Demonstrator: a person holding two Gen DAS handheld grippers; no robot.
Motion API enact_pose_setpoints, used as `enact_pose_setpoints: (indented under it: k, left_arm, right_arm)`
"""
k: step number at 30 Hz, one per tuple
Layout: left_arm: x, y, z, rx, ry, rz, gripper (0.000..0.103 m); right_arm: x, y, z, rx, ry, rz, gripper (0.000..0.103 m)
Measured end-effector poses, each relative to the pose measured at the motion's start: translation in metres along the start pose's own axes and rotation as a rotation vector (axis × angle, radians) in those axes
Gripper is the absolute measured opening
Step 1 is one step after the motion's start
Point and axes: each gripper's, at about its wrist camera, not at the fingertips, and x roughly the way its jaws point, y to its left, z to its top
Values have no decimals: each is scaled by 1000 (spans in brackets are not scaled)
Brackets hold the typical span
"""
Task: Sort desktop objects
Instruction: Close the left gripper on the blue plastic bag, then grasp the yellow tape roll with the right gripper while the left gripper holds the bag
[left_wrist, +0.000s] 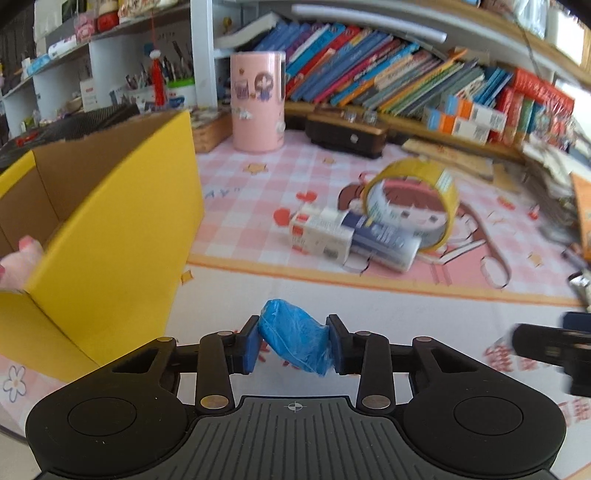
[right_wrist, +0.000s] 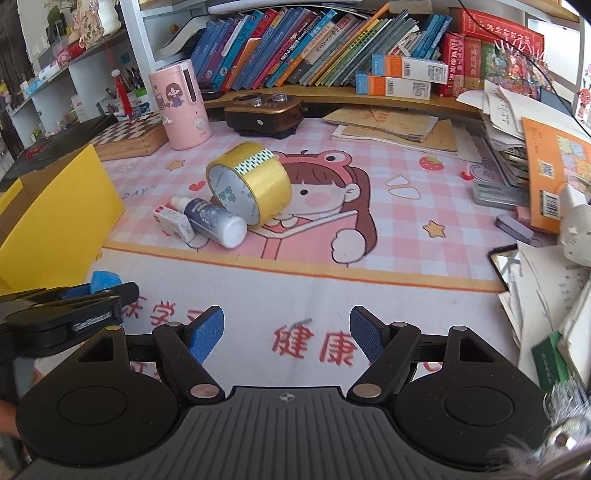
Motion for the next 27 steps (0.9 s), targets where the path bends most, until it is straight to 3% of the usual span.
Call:
enact_pose_setpoints:
  k: [7,15,20,27]
  left_arm:
    - [-34,10,8,-44,-43,-57,35]
    - [-47,17,1,-70,-14,-46,35]
    - [-52,22,0,-79,-21,-29,35]
    - [-53,28,-2,-103,-9,-17,35]
  right_arm:
    - [23,0,24,-32,-34,37,74]
    - [69,4,72,-250,-116,142,72]
    - [96,14,88,-389,-104,165,71]
    - [123,12,99,-394,-42,205,69]
